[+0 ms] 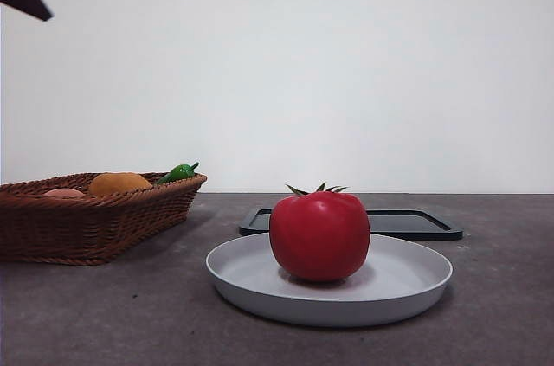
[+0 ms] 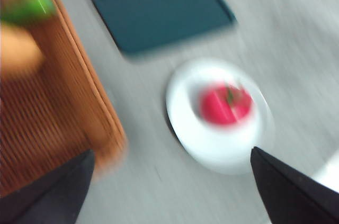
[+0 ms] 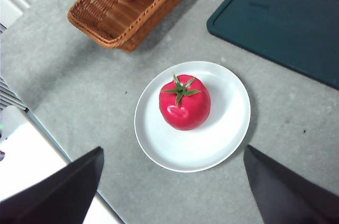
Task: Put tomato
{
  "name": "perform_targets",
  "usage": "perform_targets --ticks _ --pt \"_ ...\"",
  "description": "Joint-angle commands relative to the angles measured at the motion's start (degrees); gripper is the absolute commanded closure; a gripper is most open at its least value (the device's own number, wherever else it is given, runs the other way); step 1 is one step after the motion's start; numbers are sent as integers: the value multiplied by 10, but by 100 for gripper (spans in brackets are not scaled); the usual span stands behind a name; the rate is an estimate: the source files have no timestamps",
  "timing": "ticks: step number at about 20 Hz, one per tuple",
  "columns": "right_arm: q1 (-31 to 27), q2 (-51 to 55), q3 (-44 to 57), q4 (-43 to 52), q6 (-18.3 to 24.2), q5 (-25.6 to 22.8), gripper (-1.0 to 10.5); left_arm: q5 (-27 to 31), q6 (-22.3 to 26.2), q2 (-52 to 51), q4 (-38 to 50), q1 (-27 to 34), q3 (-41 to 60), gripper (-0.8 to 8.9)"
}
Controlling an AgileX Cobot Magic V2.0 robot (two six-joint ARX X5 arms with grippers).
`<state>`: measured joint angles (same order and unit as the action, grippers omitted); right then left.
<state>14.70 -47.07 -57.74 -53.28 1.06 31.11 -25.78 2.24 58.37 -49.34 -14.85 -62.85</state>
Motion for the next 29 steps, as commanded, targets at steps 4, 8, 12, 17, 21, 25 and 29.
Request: perform_targets --ticks 4,8,12,17,21,25,29 --pt "3 -33 -12 5 -4 1 525 -66 11 -16 -86 -8 -13 346" --pt "14 -52 -12 5 -4 4 525 -88 18 -19 -86 -11 -13 346" --pt "43 -79 -12 13 -4 4 523 -88 18 -19 -85 -11 -13 346" --pt "96 -156 -12 90 -4 -43 436 -88 18 -19 -85 -11 -13 346" --pt "133 -236 -12 144 -4 -71 432 -88 18 -19 -82 -11 -13 346" --pt "168 -316 -12 200 -4 -121 403 -88 18 -19 -82 -11 -13 346" --pt "195 -370 -12 243 -7 -133 398 -88 18 -19 -81 -11 -13 348"
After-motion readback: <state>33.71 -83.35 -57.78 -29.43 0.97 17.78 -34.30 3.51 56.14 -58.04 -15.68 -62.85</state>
